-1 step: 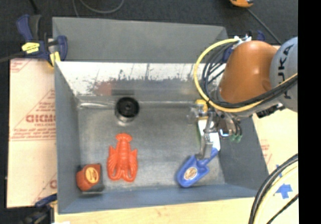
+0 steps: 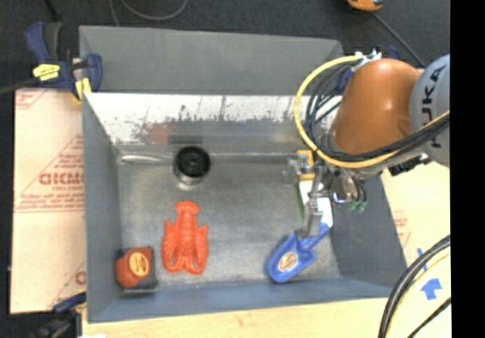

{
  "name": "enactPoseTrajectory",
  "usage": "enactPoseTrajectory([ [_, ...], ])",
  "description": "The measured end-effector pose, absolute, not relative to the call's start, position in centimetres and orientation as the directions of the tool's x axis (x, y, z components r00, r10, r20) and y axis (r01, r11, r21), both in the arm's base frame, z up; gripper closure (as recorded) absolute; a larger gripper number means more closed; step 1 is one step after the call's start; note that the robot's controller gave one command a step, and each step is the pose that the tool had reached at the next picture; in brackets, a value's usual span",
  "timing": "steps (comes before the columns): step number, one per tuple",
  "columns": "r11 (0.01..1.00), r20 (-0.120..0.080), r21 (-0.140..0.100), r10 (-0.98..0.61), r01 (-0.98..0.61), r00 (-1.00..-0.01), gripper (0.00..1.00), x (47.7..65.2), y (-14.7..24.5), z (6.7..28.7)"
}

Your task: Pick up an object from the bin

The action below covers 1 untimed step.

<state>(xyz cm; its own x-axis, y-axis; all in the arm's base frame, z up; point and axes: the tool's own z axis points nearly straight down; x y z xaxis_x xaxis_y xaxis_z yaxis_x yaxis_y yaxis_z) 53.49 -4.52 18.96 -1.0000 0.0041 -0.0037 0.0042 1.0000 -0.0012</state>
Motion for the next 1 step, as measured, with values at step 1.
enactPoseTrajectory([
  [1,0.997,-0.009,-0.002,-0.075,-0.075,-0.997,0.00,51.84,-6.98,14.82],
])
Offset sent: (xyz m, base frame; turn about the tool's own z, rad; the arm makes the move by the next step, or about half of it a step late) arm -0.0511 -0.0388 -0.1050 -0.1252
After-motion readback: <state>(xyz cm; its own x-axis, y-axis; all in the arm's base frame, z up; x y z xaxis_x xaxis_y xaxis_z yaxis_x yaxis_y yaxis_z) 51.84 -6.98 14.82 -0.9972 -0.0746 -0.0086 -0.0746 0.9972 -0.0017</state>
